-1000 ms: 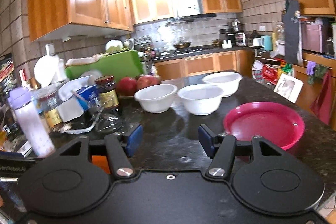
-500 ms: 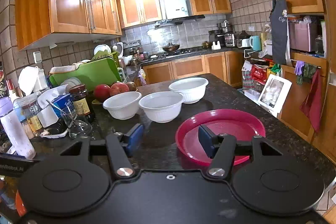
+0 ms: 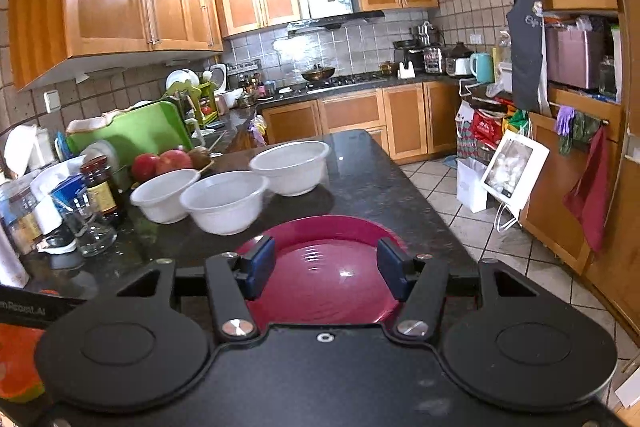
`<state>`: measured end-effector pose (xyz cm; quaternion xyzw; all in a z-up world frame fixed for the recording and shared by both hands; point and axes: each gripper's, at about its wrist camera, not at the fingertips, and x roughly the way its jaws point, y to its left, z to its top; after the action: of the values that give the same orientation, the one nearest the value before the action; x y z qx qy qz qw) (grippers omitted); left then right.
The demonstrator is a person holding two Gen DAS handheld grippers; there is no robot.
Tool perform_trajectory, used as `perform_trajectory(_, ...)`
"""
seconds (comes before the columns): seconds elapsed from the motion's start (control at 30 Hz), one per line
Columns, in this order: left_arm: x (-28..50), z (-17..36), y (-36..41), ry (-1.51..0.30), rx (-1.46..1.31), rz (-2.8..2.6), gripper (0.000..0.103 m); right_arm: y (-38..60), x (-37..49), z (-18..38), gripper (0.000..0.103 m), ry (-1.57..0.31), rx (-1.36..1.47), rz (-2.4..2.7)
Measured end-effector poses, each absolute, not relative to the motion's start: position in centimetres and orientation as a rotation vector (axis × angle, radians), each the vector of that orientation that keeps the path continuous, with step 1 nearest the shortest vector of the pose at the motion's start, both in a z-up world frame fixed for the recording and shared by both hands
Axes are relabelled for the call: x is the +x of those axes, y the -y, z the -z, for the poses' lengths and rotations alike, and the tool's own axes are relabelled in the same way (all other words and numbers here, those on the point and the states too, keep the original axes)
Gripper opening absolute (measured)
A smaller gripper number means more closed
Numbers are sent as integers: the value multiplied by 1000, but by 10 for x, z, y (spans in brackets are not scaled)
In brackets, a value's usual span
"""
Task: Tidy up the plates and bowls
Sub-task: 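Withdraw the left gripper and move it toward the magenta plate, then close the left gripper on the magenta plate rim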
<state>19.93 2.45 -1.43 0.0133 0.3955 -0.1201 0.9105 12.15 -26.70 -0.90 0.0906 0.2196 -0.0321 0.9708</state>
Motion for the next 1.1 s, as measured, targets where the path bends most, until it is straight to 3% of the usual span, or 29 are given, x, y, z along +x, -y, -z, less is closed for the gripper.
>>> perform_trajectory(0.87, 242, 46, 80, -845, 76, 140, 80, 336, 211, 44, 60, -611, 110, -93)
perform_trajectory(1.1, 255, 57, 86, -887, 77, 101, 80, 335, 229, 64, 50, -699, 95, -112)
